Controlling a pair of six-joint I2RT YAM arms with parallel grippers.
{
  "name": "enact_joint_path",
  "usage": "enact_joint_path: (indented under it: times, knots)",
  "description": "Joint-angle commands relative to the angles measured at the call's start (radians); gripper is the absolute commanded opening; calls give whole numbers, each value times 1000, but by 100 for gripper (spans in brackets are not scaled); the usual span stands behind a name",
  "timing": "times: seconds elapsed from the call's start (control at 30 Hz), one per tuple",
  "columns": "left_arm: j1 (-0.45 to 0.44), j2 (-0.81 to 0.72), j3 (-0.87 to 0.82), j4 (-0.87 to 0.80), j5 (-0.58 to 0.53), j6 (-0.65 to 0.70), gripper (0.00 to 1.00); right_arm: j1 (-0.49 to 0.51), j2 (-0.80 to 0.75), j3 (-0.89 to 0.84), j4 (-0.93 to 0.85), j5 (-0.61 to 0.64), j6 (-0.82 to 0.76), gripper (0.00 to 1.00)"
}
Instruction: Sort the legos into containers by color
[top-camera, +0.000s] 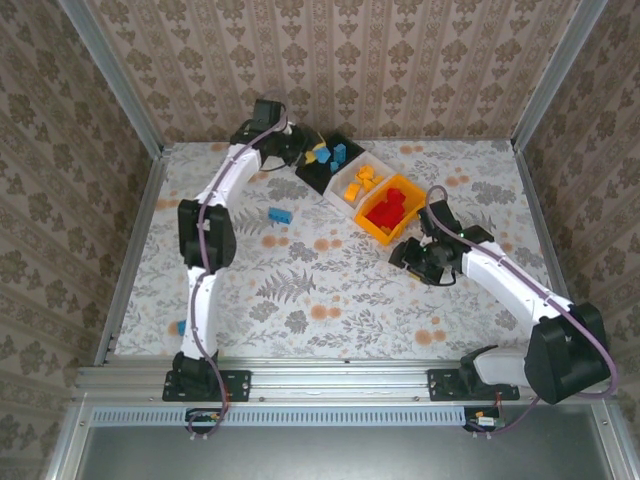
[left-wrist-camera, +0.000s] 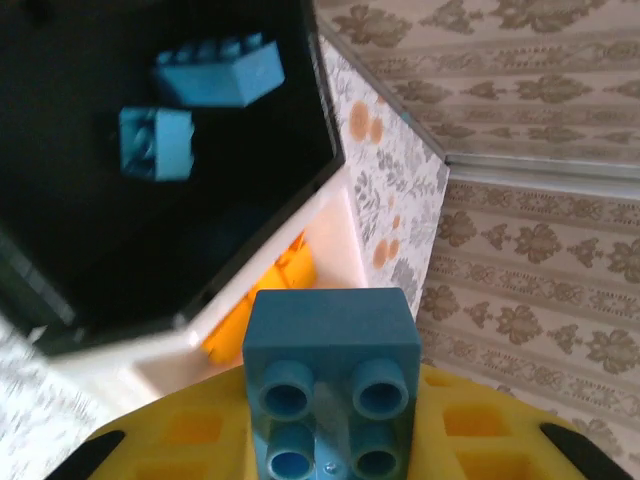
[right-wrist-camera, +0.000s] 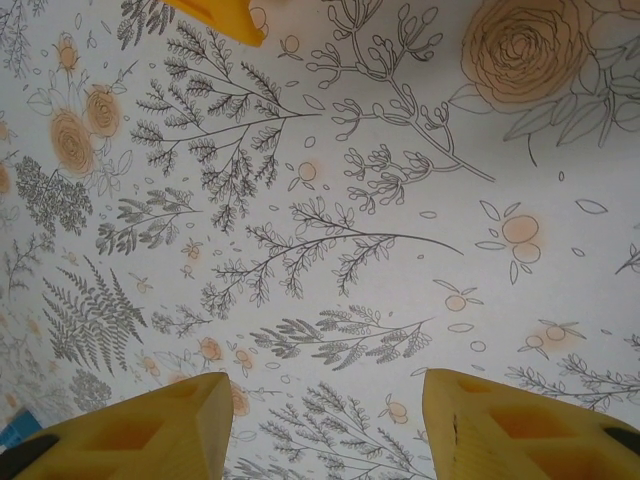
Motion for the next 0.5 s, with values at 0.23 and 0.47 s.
enact_joint_path:
  times: [0.23, 0.47]
  knots:
    - [18, 304, 316, 130, 50, -242, 31, -15, -139, -66, -49, 51, 29, 54]
    - [18, 340, 341, 125, 50, -258, 41, -29, -155, -75, -66, 55, 25, 54]
